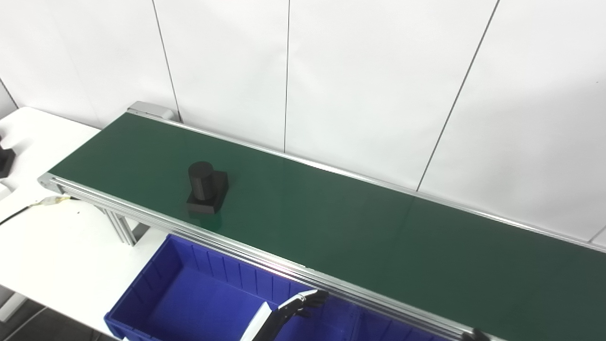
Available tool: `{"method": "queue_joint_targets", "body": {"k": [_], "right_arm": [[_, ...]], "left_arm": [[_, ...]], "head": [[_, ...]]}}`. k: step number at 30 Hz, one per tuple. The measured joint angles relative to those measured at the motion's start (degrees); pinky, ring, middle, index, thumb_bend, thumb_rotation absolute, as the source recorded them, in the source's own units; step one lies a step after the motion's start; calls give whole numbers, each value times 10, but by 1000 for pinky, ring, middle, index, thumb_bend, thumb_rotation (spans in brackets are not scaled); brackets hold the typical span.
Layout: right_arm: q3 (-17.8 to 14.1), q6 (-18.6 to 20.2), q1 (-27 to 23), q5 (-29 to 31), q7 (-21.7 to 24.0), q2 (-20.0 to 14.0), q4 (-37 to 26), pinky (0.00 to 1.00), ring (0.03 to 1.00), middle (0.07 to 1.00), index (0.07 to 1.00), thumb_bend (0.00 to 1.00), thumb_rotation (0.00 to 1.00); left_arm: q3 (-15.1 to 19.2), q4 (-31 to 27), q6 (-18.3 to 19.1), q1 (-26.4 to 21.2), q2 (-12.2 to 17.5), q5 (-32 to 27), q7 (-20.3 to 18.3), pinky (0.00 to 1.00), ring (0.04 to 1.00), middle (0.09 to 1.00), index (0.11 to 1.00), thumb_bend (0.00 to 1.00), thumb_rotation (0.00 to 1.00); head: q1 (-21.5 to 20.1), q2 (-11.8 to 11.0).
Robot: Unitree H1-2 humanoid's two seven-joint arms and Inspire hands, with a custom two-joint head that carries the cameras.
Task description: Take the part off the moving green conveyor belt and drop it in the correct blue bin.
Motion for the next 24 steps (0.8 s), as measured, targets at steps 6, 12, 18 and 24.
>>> {"method": "queue_joint_targets", "body": {"k": [6,12,18,24], "right_arm": [[-26,0,-42,-14,10,-4,-30,771,809,816,850,777,272],[-41,3,-69,-33,20,-3,-48,790,822,839,860,784,332],[-50,18,-88,-44,31,-3,-59,800,832,849,876,773,365],[-55,32,-108,-61,42,-3,-60,790,833,852,880,764,367]], "left_arm": [[-5,10,0,-14,0,-1,5,734,807,831,809,929,308],[-13,18,0,-15,0,-1,13,727,803,829,809,929,310],[-24,21,0,-24,4,-1,30,719,797,824,806,927,324],[-32,27,0,-30,10,-1,39,720,796,821,802,936,332]], "head": [[0,-4],[1,-5],[1,-6],[4,-8]]}}
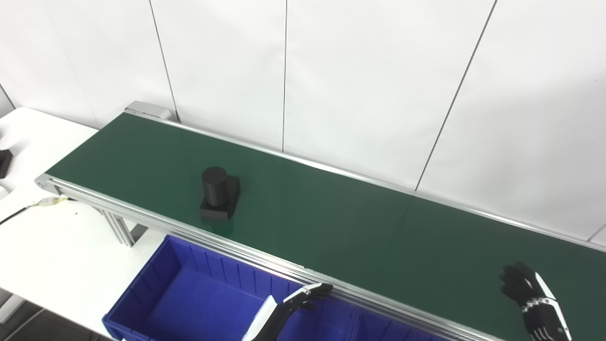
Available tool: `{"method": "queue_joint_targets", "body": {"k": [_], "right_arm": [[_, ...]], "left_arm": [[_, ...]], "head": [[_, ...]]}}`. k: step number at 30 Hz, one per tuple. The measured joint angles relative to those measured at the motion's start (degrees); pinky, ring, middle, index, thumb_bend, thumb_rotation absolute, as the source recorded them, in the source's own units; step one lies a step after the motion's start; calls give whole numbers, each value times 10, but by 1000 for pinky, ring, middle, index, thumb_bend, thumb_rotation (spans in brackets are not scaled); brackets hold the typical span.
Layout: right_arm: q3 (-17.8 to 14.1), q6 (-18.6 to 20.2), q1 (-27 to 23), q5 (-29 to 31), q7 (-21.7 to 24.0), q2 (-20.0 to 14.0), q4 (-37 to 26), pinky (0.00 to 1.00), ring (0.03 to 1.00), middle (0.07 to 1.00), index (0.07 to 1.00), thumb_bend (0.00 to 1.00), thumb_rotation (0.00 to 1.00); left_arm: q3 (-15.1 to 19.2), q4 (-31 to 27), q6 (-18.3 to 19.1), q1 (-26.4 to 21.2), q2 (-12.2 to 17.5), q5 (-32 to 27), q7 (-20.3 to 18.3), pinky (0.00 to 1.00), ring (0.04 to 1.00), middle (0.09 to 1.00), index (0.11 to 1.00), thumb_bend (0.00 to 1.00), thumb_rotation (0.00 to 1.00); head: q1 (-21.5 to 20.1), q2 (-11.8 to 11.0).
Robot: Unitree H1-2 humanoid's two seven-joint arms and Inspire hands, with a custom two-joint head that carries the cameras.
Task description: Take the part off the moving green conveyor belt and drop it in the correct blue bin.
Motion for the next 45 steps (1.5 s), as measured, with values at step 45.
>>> {"method": "queue_joint_targets", "body": {"k": [45], "right_arm": [[1,187,-146,-44,81,-20,-17,810,839,864,886,823,319]], "left_arm": [[3,-45,-4,17,41,28,50,651,728,767,747,934,386]], "head": [[9,-3]]}}
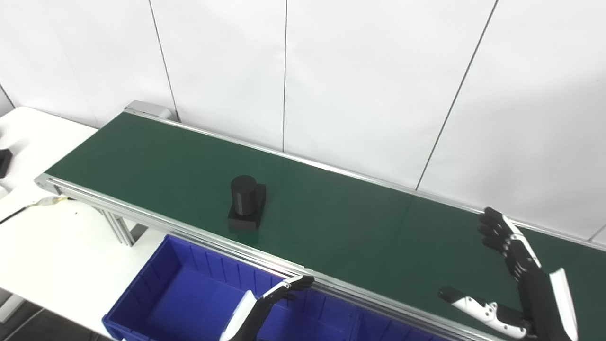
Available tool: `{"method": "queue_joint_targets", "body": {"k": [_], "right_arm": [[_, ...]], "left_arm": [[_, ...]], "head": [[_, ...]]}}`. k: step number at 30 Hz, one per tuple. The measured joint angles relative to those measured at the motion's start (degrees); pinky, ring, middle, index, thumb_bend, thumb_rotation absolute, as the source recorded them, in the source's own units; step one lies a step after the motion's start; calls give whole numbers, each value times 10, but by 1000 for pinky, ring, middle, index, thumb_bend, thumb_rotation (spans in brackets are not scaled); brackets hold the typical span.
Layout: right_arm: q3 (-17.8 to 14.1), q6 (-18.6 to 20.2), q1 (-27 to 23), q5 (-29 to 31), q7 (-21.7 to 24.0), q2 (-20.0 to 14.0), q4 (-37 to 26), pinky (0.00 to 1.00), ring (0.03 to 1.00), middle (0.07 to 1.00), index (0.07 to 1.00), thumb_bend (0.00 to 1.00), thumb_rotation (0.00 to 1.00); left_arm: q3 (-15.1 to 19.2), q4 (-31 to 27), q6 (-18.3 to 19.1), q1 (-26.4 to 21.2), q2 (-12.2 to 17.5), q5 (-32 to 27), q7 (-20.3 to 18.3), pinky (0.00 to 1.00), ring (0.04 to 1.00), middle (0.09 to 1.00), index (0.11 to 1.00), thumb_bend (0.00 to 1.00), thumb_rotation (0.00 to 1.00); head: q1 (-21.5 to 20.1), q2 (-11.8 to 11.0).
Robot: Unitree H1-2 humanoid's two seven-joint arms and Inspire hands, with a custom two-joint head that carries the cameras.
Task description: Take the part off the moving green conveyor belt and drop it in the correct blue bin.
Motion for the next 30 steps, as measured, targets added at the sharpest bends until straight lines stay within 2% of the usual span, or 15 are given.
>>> {"method": "queue_joint_targets", "body": {"k": [12,25,30], "right_arm": [[11,9,-68,-19,27,-16,8,787,827,858,880,847,340],[44,31,-139,-49,57,-27,59,769,817,857,876,918,397],[62,33,-166,-57,66,-27,80,772,824,859,883,909,402]], "left_arm": [[4,17,0,-1,1,60,4,646,724,767,754,961,445],[25,18,0,0,-7,75,-22,623,703,746,727,966,467],[28,18,0,1,-11,76,-30,624,704,744,720,961,470]], "head": [[-2,0],[-1,-1],[-1,-2]]}}
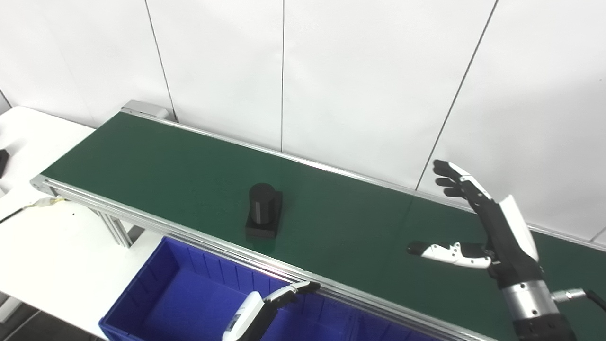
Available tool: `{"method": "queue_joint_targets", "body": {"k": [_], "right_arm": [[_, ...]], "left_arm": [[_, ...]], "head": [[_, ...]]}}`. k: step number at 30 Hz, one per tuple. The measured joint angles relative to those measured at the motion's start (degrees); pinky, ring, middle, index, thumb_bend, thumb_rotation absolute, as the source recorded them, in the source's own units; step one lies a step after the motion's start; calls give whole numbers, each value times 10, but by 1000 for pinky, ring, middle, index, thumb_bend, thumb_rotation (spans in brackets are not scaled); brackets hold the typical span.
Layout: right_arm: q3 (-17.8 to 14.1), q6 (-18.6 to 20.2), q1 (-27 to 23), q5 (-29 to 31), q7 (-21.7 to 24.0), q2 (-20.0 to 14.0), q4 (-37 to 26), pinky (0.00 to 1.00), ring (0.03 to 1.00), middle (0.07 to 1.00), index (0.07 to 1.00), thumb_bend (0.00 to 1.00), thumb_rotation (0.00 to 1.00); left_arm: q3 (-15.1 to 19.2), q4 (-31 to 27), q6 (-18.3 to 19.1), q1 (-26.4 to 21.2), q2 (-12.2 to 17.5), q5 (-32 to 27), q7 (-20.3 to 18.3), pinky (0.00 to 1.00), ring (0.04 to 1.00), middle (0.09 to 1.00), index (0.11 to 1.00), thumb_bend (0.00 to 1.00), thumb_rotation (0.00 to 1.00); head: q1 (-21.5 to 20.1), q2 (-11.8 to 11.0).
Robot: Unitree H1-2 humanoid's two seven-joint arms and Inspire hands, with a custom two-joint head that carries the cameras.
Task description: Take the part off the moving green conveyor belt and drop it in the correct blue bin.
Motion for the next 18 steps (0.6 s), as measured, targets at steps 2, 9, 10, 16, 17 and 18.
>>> {"method": "queue_joint_targets", "body": {"k": [2,9,10,16,17,18], "right_arm": [[8,1,-9,-9,4,0,4,773,826,860,887,910,410],[25,6,-31,-23,13,1,21,752,827,864,895,907,418],[29,7,-34,-26,16,1,22,749,827,864,895,908,419],[41,16,-52,-33,22,12,30,741,834,879,900,930,432],[43,19,-54,-35,23,14,33,741,834,880,900,931,432],[45,22,-55,-37,24,15,36,737,831,881,899,932,435]], "left_arm": [[1,0,0,0,0,5,-1,622,700,740,712,959,470],[-2,0,0,0,3,13,-2,606,683,734,702,956,465],[-3,-1,0,1,5,18,-1,605,682,733,701,956,466],[6,-28,0,22,10,34,-15,640,700,714,703,955,472],[9,-30,0,27,9,34,-20,643,701,712,702,957,473],[13,-33,0,32,8,34,-25,641,699,710,702,957,475]], "head": [[0,-1],[-3,-1],[-4,0],[-5,4],[-5,4],[-5,4]]}}
